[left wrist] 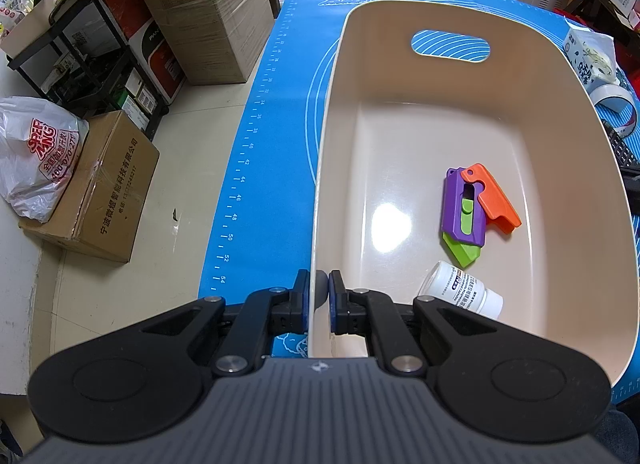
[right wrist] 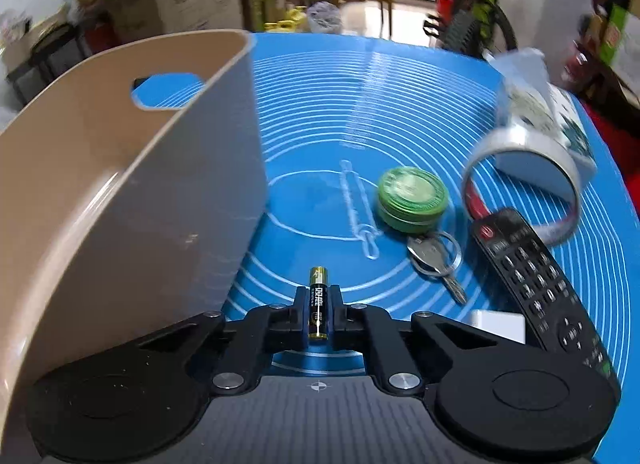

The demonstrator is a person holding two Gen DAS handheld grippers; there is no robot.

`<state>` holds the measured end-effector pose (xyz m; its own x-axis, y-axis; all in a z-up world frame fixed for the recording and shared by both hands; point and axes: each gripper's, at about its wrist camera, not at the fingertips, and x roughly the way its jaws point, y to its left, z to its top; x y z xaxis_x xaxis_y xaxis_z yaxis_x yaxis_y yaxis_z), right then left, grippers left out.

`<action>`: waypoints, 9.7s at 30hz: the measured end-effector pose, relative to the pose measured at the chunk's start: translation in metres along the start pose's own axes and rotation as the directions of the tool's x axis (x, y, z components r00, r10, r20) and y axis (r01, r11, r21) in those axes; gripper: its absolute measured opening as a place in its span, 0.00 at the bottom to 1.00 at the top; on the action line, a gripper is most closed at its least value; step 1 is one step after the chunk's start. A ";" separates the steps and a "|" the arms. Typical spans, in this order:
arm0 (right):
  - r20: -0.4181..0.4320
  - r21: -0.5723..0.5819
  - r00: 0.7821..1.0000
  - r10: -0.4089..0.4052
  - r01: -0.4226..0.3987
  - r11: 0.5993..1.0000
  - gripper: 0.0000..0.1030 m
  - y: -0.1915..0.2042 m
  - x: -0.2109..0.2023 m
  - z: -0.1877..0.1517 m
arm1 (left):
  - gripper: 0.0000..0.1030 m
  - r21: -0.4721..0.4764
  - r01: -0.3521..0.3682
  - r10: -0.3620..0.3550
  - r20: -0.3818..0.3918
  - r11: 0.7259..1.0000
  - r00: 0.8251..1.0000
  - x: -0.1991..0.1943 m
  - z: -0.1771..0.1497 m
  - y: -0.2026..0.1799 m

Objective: Organize rigid objects
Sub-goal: 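Close the right gripper on the AA battery and lift it, then carry the battery into the basket and open the right gripper, then move the right gripper back toward the white charger, then close the right gripper on the white charger and lift it, then carry the charger into the basket and open the right gripper, then move the right gripper to the black TV remote and grasp it, then lift the remote, carry it into the basket and release it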

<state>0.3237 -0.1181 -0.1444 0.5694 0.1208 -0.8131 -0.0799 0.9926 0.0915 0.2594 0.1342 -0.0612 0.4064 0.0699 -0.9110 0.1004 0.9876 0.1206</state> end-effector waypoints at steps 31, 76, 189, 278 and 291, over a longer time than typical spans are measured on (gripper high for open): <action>0.142 -0.227 0.957 0.254 -0.218 0.949 0.17 0.086 -0.105 0.056 | 0.11 -0.009 -0.003 0.003 -0.002 1.000 1.000 0.000 0.002 0.002; -0.127 -0.340 0.964 0.232 -0.262 0.903 0.58 0.111 -0.085 0.028 | 0.11 -0.005 -0.008 0.008 -0.001 1.000 1.000 0.001 0.003 0.000; -0.242 -0.389 0.958 0.152 -0.239 0.890 0.41 0.132 -0.025 0.013 | 0.12 0.012 -0.027 0.027 -0.005 1.000 1.000 0.007 0.001 -0.003; -0.175 -0.073 0.980 -0.091 0.079 0.994 0.54 -0.126 -0.006 0.012 | 0.14 0.028 -0.057 0.058 -0.008 0.998 0.998 0.007 0.004 -0.009; -0.173 0.040 0.978 -0.119 0.128 0.991 0.54 -0.120 -0.045 0.029 | 0.14 0.029 -0.059 0.059 -0.008 0.998 0.998 0.008 0.003 -0.009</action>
<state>0.3314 -0.2425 -0.1021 0.4251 -0.0023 -0.9051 0.0263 0.9996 0.0098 0.2648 0.1253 -0.0686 0.4042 0.1290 -0.9055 0.1030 0.9773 0.1852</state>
